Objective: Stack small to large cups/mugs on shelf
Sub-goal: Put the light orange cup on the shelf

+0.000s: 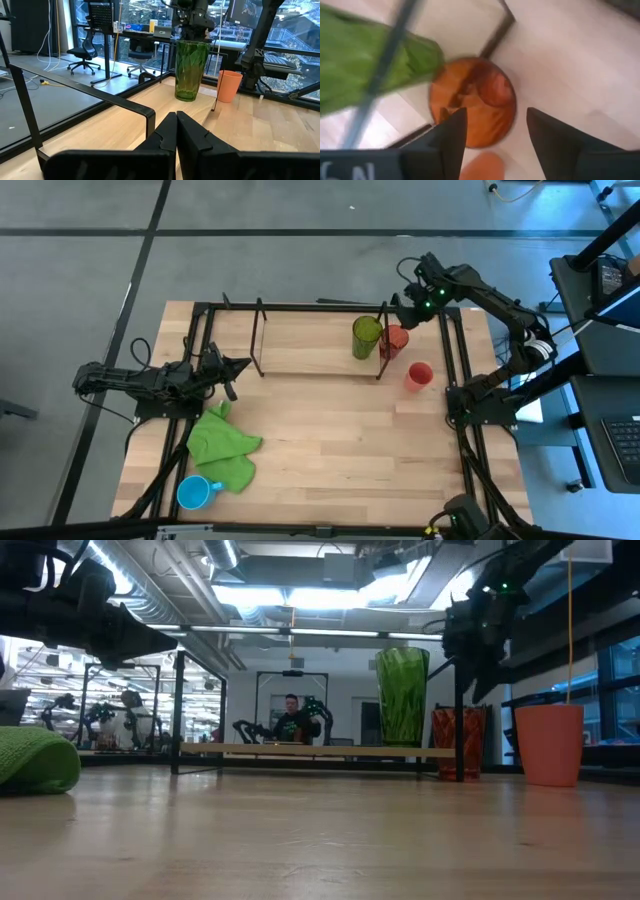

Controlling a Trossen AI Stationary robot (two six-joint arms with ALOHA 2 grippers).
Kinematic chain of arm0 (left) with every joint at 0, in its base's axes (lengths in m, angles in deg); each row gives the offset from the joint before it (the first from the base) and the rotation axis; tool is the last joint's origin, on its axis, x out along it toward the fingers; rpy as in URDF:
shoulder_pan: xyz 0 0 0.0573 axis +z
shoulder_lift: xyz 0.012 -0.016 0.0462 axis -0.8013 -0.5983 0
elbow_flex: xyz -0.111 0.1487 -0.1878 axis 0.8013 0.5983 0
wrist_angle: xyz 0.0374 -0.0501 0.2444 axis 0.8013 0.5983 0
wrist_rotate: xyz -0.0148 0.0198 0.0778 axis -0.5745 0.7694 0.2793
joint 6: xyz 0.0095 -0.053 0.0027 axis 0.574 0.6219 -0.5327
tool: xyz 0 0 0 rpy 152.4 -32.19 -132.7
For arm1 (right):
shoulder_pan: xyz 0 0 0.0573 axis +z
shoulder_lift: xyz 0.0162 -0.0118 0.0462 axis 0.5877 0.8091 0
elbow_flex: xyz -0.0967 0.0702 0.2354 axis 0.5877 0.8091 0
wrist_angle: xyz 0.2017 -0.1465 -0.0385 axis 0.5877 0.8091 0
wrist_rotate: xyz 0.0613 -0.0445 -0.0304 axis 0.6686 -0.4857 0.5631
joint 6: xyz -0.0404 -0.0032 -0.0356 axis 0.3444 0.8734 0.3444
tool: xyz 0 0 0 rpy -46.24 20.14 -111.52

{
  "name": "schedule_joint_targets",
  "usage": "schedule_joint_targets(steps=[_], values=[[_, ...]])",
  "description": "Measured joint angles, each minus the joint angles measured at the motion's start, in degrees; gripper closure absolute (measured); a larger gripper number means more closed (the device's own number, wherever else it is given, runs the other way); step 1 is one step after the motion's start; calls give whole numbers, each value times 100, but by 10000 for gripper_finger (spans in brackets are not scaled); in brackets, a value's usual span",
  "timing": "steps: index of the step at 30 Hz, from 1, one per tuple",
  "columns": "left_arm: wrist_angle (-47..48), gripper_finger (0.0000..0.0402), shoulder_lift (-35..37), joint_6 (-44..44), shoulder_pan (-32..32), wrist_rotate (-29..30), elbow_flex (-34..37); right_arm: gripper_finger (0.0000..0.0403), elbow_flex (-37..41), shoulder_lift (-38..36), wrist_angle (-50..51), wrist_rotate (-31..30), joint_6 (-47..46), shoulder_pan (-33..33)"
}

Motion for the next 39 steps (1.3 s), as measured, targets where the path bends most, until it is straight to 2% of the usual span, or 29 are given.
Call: schedule_joint_targets(steps=[15, 23, 27, 33, 39], values=[[0, 401, 2, 1, 0, 0, 0, 208, 985, -86, -635, -19, 70, -88], [0, 401, 2, -1, 0, 0, 0, 213, 1305, -86, -1167, -32, -297, -88], [0, 401, 1, 0, -2, 0, 0, 255, 1308, -84, -1325, -33, -356, -88], [0, 401, 1, 0, -1, 0, 0, 378, 1149, -83, -1339, -270, -320, -109], [0, 401, 0, 1, -1, 0, 0, 387, 753, -78, -963, -472, -224, -262]])
